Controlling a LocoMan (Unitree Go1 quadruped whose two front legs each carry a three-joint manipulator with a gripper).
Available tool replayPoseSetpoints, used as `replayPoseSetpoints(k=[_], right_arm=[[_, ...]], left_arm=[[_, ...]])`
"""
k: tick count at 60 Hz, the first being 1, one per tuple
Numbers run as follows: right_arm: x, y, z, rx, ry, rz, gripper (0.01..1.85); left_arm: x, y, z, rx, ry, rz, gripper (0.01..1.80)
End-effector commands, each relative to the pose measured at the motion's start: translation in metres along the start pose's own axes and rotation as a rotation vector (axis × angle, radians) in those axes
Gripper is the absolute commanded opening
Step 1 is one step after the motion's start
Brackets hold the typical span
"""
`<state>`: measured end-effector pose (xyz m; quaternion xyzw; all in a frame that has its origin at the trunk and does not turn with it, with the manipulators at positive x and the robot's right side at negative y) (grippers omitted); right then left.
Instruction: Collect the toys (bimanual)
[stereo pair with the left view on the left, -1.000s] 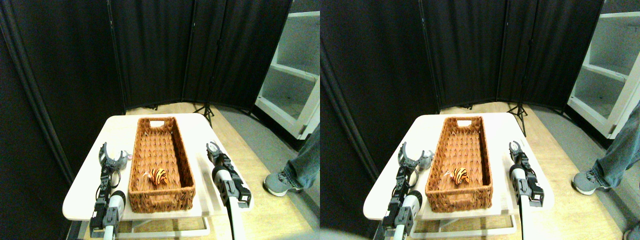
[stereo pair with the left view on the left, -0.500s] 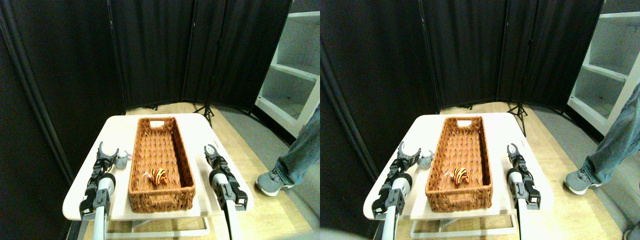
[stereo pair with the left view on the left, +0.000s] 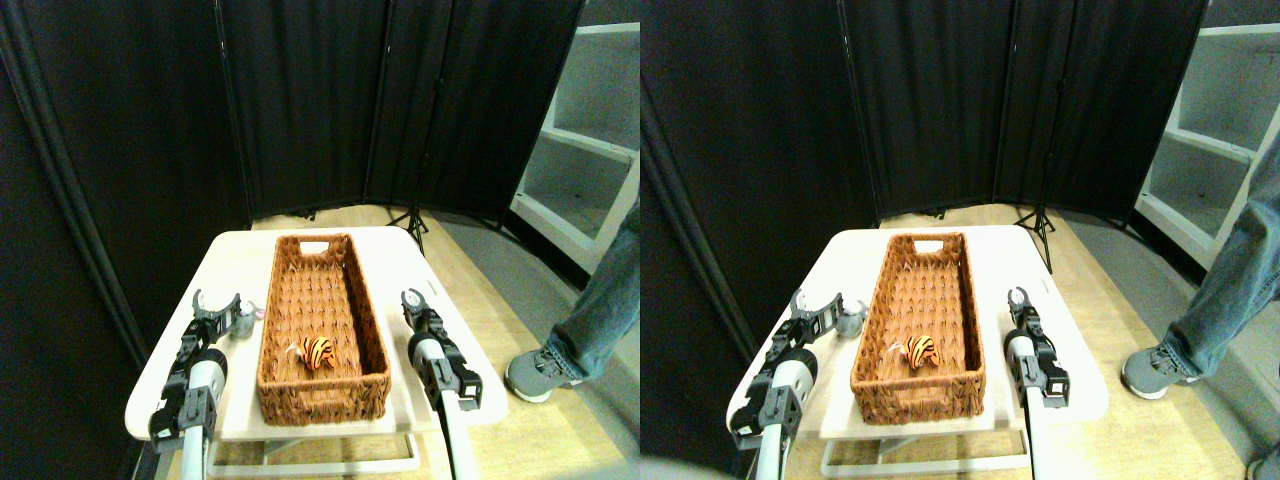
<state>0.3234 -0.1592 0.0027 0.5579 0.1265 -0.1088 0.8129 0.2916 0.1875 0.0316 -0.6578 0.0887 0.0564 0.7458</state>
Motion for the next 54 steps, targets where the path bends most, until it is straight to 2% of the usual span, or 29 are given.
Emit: replayPoseSetpoints(k=[1, 13, 18, 26, 37, 54], right_arm=[[0.004, 0.002, -0.002, 0.011, -0.019, 0.010, 0.01], [0.003, 0.003, -0.002, -0.003, -0.026, 0.010, 0.01], [0.003, 0.003, -0.002, -0.017, -0.031, 0.003, 0.01], [-0.001, 0.005, -0.002, -0.004, -0.035, -0.001, 0.01], [-0.004, 0.007, -0.002, -0.013, -0.037, 0.014, 0.01], [-0.005, 0.009, -0.001, -0.009, -0.032, 0.036, 0.01]], left_arm=[[0.001, -0.011, -0.006, -0.011, 0.022, -0.061, 0.58], [0.009, -0.004, -0.013, -0.067, 0.055, -0.054, 0.56], [0.013, 0.000, -0.016, -0.121, 0.089, -0.049, 0.57], [0.026, 0.007, -0.018, -0.151, 0.119, -0.017, 0.59], [0.041, 0.022, -0.017, -0.223, 0.116, 0.027, 0.61], [0.050, 0.031, -0.017, -0.300, 0.141, 0.066, 0.62]])
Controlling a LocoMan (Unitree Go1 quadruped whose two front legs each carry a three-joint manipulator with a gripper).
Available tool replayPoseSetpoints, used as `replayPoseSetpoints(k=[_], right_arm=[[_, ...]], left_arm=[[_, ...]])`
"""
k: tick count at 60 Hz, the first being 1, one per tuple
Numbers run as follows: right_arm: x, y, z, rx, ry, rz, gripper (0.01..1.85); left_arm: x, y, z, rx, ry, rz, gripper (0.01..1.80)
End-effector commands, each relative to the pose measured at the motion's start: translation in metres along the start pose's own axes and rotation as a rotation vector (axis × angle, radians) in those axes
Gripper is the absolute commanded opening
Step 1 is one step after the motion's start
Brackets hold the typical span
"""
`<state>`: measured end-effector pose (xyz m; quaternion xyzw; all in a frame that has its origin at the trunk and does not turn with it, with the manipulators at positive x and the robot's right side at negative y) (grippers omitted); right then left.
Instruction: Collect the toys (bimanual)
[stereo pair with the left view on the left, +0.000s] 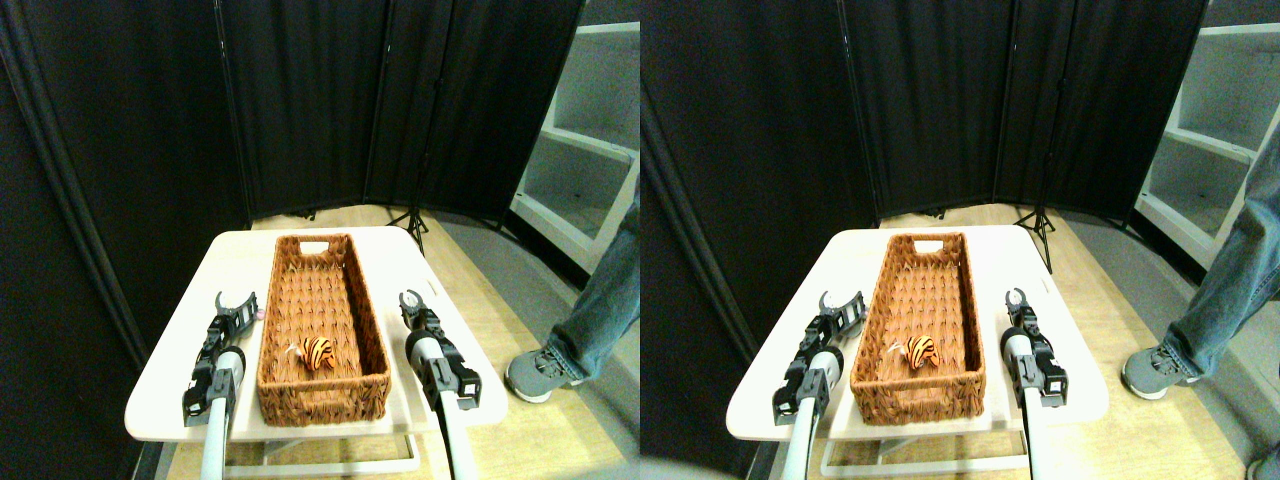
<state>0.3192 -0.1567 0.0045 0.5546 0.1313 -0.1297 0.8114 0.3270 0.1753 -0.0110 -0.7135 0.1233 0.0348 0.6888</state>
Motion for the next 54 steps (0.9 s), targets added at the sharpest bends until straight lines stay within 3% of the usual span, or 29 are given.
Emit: replayPoseSetpoints(k=[1, 34, 47, 51, 54], right_arm=[[0.000, 0.008, 0.001, -0.005, -0.016, 0.076, 0.01], [0.002, 0.009, -0.004, 0.051, -0.020, 0.069, 0.01], [0.001, 0.009, -0.004, 0.009, -0.028, 0.082, 0.01], [0.001, 0.009, -0.004, 0.038, -0.019, 0.082, 0.01], [0.000, 0.010, -0.003, 0.069, -0.023, 0.069, 0.01]], left_arm=[[0.007, -0.001, -0.002, -0.153, 0.042, 0.054, 0.63], [0.021, 0.035, 0.006, -0.192, 0.020, 0.123, 0.78], [0.018, 0.039, 0.005, -0.166, 0.003, 0.126, 0.69], [0.014, 0.030, 0.003, -0.136, 0.012, 0.116, 0.60], [0.012, 0.022, 0.002, -0.087, 0.009, 0.121, 0.44]])
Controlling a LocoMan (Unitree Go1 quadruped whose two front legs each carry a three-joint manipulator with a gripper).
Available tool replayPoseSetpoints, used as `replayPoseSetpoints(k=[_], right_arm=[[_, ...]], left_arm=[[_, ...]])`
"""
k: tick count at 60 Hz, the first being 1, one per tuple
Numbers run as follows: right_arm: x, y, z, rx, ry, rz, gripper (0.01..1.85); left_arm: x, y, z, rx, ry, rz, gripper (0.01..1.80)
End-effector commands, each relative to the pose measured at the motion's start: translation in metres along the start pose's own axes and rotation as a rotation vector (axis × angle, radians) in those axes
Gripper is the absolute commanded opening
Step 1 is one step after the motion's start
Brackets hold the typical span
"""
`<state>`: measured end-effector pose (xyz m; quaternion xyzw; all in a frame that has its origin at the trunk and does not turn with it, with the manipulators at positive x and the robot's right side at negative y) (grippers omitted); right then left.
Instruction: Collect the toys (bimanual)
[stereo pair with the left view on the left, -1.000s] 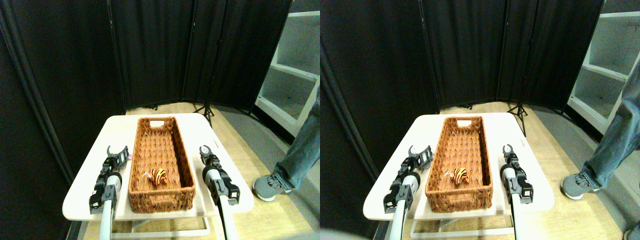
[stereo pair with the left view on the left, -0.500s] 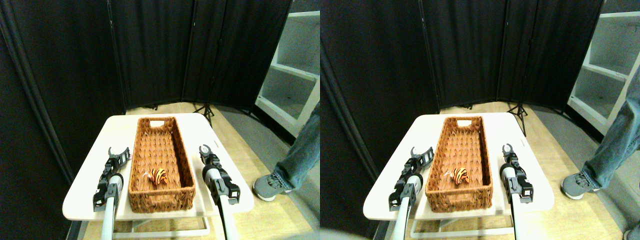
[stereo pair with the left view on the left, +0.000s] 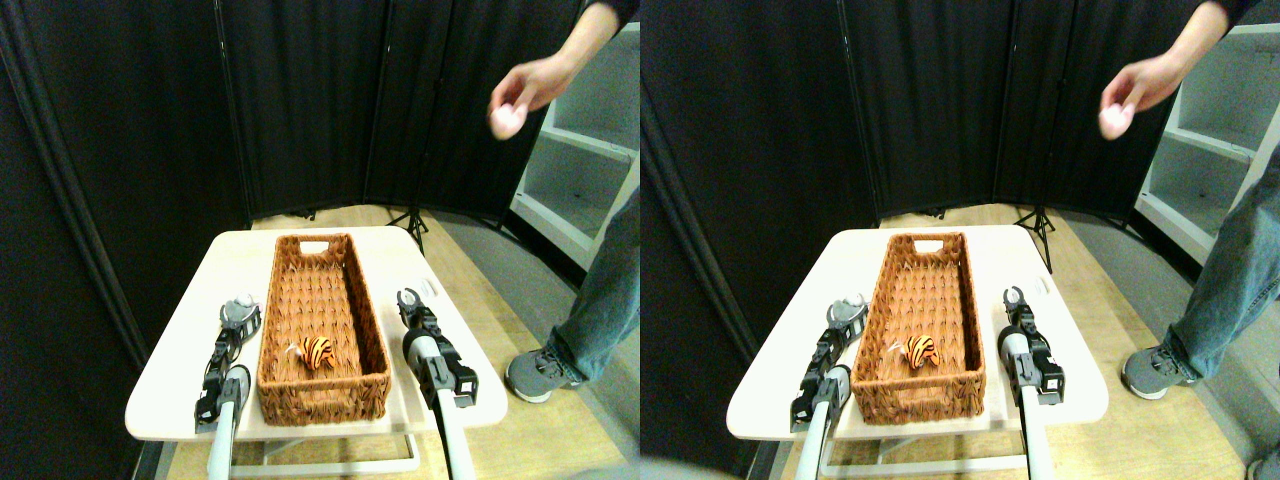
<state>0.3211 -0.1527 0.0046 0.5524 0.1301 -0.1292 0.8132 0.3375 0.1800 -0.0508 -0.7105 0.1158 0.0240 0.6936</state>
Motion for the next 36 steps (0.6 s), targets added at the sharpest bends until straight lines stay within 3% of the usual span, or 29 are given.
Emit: replayPoseSetpoints(k=[1, 4, 6, 14, 26, 36], right_arm=[[-0.001, 0.008, 0.001, 0.080, -0.021, 0.065, 0.01], [-0.001, 0.007, 0.001, 0.091, -0.022, 0.062, 0.01], [-0.001, 0.007, 0.002, 0.074, -0.032, 0.063, 0.01], [-0.001, 0.007, 0.002, 0.062, -0.043, 0.056, 0.01], [0.000, 0.009, 0.004, 0.058, -0.035, 0.072, 0.01], [0.001, 0.007, 0.004, 0.087, -0.029, 0.089, 0.01]], left_arm=[[-0.007, -0.018, -0.005, -0.078, 0.006, 0.144, 0.38], [-0.008, -0.023, -0.005, -0.033, 0.001, 0.133, 0.26], [-0.010, -0.030, -0.006, 0.073, -0.047, 0.109, 0.01], [-0.014, -0.048, -0.011, 0.176, -0.079, 0.072, 0.01], [-0.018, -0.070, -0.014, 0.294, -0.006, 0.063, 0.01], [-0.019, -0.082, -0.012, 0.327, 0.017, 0.053, 0.01]])
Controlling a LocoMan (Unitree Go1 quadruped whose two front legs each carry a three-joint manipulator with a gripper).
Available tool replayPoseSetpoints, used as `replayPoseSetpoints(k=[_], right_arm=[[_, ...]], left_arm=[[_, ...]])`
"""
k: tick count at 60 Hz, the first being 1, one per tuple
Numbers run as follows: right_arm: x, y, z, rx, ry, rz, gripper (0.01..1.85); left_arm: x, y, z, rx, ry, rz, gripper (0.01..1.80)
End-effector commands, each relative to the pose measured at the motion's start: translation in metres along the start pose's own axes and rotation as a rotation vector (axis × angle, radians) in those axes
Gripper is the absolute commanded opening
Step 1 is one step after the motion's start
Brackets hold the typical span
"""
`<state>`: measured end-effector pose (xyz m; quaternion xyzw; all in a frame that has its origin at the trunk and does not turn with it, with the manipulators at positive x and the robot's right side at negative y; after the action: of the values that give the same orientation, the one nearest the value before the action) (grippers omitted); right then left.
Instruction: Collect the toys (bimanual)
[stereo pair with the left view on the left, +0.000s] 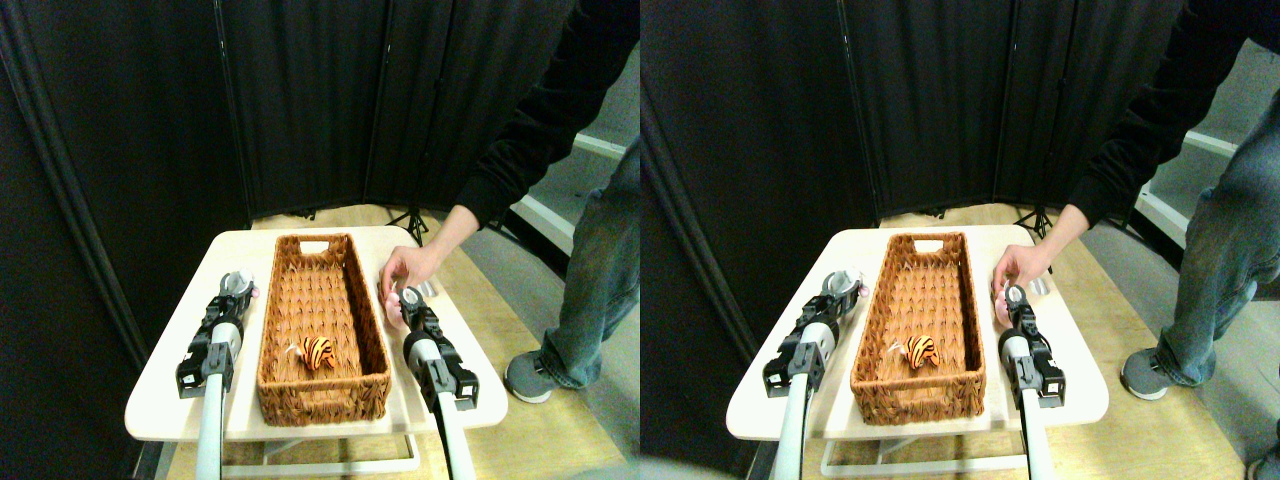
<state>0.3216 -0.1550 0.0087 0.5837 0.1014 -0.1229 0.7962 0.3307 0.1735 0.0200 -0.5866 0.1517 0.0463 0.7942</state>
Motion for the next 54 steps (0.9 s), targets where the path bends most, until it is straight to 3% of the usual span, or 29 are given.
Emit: replayPoseSetpoints(k=[1, 22, 41, 54], right_arm=[[0.002, 0.004, 0.000, 0.012, -0.003, 0.040, 0.01], [0.001, 0.002, 0.003, 0.010, -0.021, 0.031, 0.01], [0.003, 0.004, 0.001, -0.008, -0.008, 0.050, 0.01], [0.001, 0.003, 0.002, 0.007, -0.013, 0.048, 0.01]], left_arm=[[-0.003, -0.016, 0.002, 0.025, 0.013, -0.055, 0.01], [-0.011, -0.043, -0.002, 0.094, 0.129, -0.068, 0.01], [0.000, -0.072, -0.025, 0.073, 0.239, -0.108, 0.01], [0.000, -0.089, -0.056, -0.011, 0.275, -0.129, 0.01]])
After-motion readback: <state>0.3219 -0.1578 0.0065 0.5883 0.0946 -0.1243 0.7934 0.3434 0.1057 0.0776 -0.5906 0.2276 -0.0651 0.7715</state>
